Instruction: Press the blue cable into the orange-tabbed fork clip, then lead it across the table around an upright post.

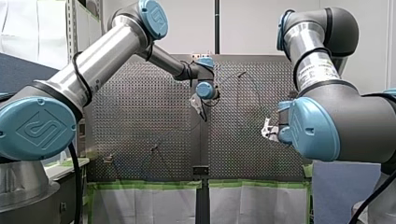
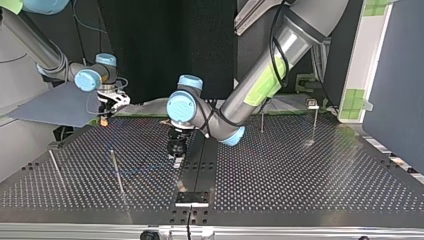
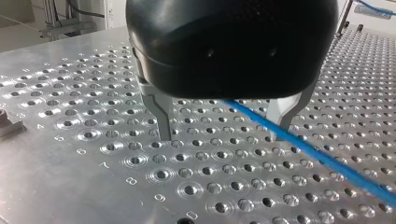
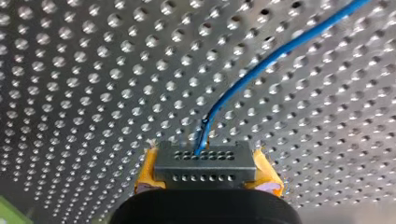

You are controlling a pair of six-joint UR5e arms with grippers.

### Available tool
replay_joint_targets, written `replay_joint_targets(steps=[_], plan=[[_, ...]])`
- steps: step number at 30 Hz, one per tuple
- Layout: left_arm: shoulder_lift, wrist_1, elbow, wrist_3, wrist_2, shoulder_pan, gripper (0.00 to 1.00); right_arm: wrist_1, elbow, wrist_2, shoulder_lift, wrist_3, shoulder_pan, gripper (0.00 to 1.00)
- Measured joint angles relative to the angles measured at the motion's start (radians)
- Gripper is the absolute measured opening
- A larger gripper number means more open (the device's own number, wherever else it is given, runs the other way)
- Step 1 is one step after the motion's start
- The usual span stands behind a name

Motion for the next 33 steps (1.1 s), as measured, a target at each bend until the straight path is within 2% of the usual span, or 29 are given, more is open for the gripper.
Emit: replay_joint_targets(steps=[16, 23, 33], plan=[[0.0, 0.0, 0.0, 0.0, 0.002, 0.0, 0.99, -0.037, 0.002, -0.005, 0.082, -0.027, -0.047, 0.0], [0.0, 0.0, 0.0, 0.0, 0.002, 0.0, 0.99, -0.057, 0.002, -0.008, 0.104, -0.025, -0.061, 0.0], [0.0, -0.001, 0.0, -0.001, 0.001, -0.002, 0.99, -0.098, 0.001, -0.009, 0.16, -0.011, -0.082, 0.0]])
